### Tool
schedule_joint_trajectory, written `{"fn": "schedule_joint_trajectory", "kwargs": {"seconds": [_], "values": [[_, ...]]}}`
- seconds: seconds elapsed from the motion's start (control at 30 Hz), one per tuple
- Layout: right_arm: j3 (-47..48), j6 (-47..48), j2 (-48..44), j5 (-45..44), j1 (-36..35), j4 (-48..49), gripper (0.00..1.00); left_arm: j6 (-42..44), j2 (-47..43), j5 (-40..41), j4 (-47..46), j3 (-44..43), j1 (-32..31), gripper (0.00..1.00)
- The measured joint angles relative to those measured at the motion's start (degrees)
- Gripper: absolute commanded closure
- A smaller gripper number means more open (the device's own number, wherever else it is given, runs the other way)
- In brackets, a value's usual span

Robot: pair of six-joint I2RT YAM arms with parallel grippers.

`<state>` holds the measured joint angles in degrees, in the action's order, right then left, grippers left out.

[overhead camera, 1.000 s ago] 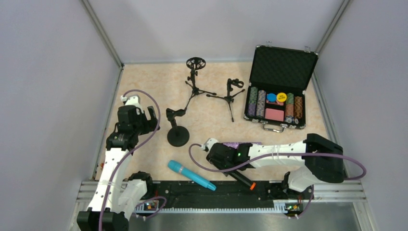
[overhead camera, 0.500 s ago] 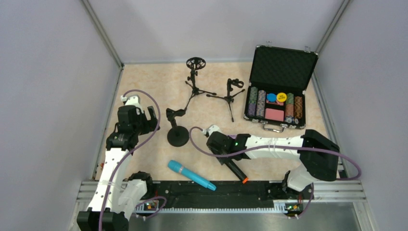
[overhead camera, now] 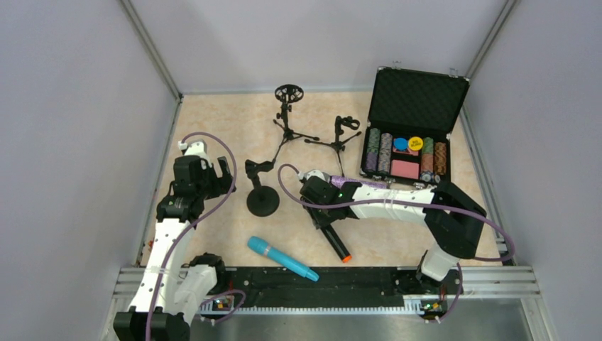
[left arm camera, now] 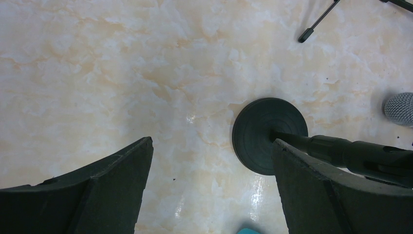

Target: Attach the microphones to the stand

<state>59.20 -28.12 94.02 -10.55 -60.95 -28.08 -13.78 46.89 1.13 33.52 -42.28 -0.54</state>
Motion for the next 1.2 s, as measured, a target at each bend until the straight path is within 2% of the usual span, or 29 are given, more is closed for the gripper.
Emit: {"fn": "schedule_joint_trajectory", "kwargs": {"seconds": [0.2,0.37,0.43,0.6,0.9,1.2], "values": [[1.27,2.19,1.27,-0.50,0.00,-0.63,0.25,0.00,0.00,0.00,0.00,0.00,0.00,0.04],[2.10,5.84,1.22,-1.97,-0.02,-0.85,0.05,0.00,0.00,0.00,0.00,0.00,0.00,0.05],[2.10,8.24,1.20,-2.29,-0.13,-1.07,0.01,0.00,0.00,0.00,0.00,0.00,0.00,0.05],[2.10,13.31,0.24,-3.10,-1.20,-1.11,0.02,0.00,0.00,0.00,0.00,0.00,0.00,0.04],[1.84,15.80,0.11,-4.31,-1.16,-1.07,0.24,0.00,0.00,-0.02,0.00,0.00,0.00,0.05],[-0.68,16.11,0.11,-4.26,0.76,-0.74,0.35,0.00,0.00,-0.17,0.00,0.00,0.00,0.05]]}}
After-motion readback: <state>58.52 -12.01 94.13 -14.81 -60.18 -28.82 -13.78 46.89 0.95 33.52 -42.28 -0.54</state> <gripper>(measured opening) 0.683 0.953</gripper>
